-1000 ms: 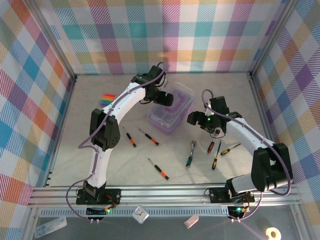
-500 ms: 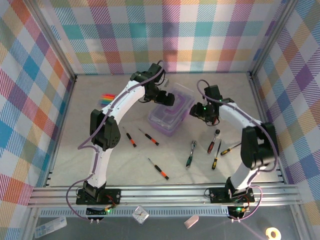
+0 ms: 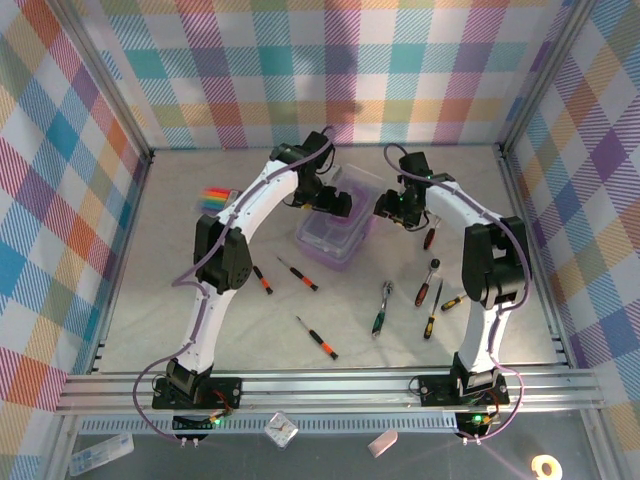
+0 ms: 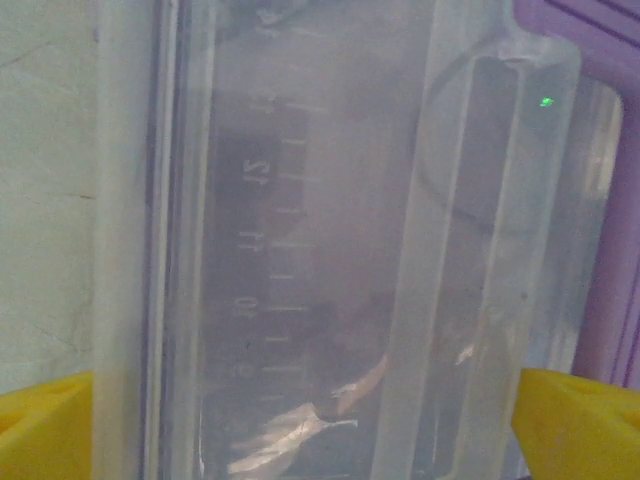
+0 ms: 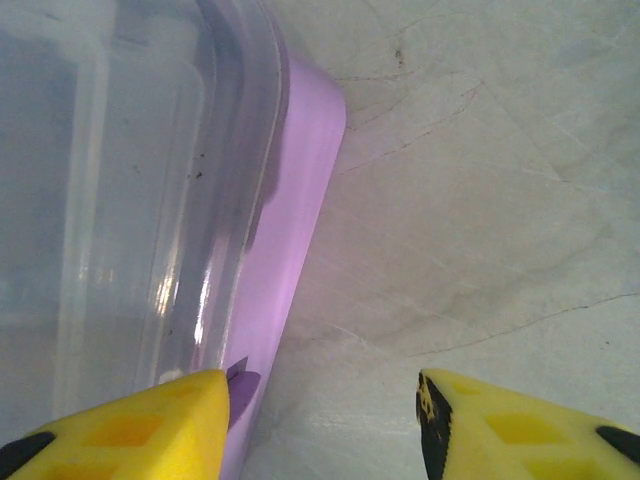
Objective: Pack the tool kit
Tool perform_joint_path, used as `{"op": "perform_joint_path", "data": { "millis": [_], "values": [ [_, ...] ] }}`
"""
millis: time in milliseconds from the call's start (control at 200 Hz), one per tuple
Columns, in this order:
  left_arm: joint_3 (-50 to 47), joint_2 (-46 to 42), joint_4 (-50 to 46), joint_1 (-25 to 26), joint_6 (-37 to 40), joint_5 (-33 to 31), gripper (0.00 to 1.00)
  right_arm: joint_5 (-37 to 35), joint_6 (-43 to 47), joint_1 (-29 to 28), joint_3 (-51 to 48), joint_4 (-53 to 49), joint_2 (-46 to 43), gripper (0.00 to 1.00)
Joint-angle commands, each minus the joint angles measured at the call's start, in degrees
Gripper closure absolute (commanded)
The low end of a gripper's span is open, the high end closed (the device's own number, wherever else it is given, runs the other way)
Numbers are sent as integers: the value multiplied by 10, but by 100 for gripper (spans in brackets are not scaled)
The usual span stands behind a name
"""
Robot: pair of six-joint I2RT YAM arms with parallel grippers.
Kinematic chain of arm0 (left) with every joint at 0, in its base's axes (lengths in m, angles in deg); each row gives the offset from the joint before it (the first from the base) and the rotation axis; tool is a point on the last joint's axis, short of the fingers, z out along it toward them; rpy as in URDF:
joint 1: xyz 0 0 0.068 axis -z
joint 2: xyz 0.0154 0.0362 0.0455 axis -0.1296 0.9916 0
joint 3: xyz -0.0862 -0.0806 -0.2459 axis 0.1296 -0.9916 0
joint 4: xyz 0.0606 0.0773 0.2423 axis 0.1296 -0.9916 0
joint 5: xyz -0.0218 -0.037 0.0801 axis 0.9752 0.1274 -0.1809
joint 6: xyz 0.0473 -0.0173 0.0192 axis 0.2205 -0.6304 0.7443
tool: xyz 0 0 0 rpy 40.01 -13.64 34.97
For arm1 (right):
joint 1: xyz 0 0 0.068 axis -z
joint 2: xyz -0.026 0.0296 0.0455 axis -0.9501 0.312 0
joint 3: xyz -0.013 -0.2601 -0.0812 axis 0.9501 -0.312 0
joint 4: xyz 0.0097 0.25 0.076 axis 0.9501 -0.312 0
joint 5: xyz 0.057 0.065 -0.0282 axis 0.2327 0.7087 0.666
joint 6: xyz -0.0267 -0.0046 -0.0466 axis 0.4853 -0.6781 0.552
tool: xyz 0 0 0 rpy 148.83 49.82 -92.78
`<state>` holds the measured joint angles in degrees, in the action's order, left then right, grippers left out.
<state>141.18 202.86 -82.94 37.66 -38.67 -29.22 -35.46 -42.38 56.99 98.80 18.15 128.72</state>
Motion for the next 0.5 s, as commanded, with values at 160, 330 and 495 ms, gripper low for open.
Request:
{"op": "perform_joint_path", "data": {
  "millis": [160, 330, 495],
  "values": [
    [-81, -34, 14, 6, -42, 14, 26, 84, 30, 13, 52, -3, 20, 40],
    [-160, -78, 73, 6, -110, -13, 41, 264, 5, 73, -42, 96, -34, 31],
    [-207, -99, 106, 5, -128, -25, 42, 404, -85, 102, -253, 353, -125, 29]
  ]
}}
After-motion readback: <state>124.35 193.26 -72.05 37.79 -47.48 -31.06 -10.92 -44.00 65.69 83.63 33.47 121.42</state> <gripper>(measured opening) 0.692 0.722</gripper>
